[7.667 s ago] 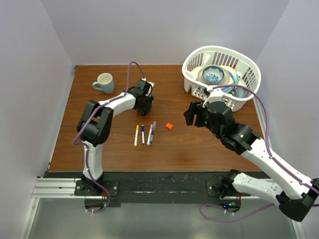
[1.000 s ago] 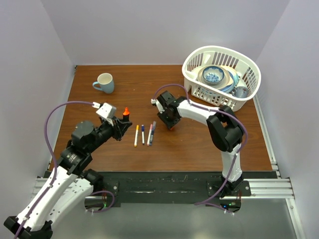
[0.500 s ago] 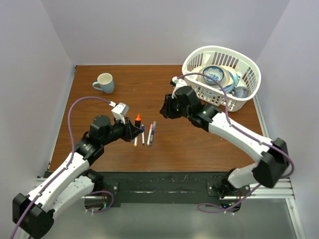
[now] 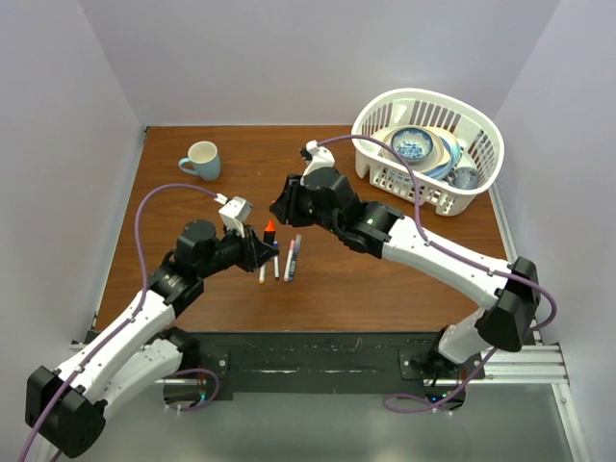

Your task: Insert the pens into the pen caps

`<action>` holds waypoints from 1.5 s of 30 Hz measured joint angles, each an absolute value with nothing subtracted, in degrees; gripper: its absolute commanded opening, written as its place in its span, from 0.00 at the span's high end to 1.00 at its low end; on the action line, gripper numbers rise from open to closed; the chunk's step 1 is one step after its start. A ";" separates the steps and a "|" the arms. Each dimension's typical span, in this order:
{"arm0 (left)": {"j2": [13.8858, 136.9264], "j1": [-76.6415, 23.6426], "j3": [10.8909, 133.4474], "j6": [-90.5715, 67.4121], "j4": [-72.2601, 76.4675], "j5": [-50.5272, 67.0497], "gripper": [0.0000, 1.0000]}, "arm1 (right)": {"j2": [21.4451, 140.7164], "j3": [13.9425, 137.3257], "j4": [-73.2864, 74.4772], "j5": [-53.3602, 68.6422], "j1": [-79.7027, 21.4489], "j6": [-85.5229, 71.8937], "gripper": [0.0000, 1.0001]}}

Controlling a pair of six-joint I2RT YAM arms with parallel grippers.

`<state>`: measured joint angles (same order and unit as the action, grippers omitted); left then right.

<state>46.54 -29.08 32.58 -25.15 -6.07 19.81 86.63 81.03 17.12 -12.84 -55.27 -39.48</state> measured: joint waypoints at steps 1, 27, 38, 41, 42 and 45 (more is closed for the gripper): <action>46.33 -29.08 32.62 -24.93 -6.07 19.84 1.00 | 87.15 81.56 17.12 -13.23 -55.77 -39.48 1.00; 47.13 -29.47 34.20 -26.28 -7.84 19.44 1.00 | 88.36 77.21 13.65 -24.27 -62.65 -39.90 1.00; 48.64 -30.46 36.16 -28.12 -8.64 21.76 1.00 | 86.80 74.76 13.54 -38.35 -67.85 -48.62 0.83; 48.23 -30.52 36.16 -28.51 -8.67 22.15 1.00 | 86.83 75.22 14.59 -40.05 -68.62 -51.09 0.72; 47.97 -30.52 36.16 -28.51 -8.67 22.26 1.00 | 86.80 75.50 14.98 -40.53 -68.84 -51.70 0.69; 47.00 -30.52 36.16 -28.51 -8.71 22.48 1.00 | 86.70 76.27 15.66 -41.23 -69.43 -52.25 0.57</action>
<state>47.00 -30.52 36.16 -28.51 -8.71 22.48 86.70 76.27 15.66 -41.23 -69.43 -52.25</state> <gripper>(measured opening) 0.203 0.337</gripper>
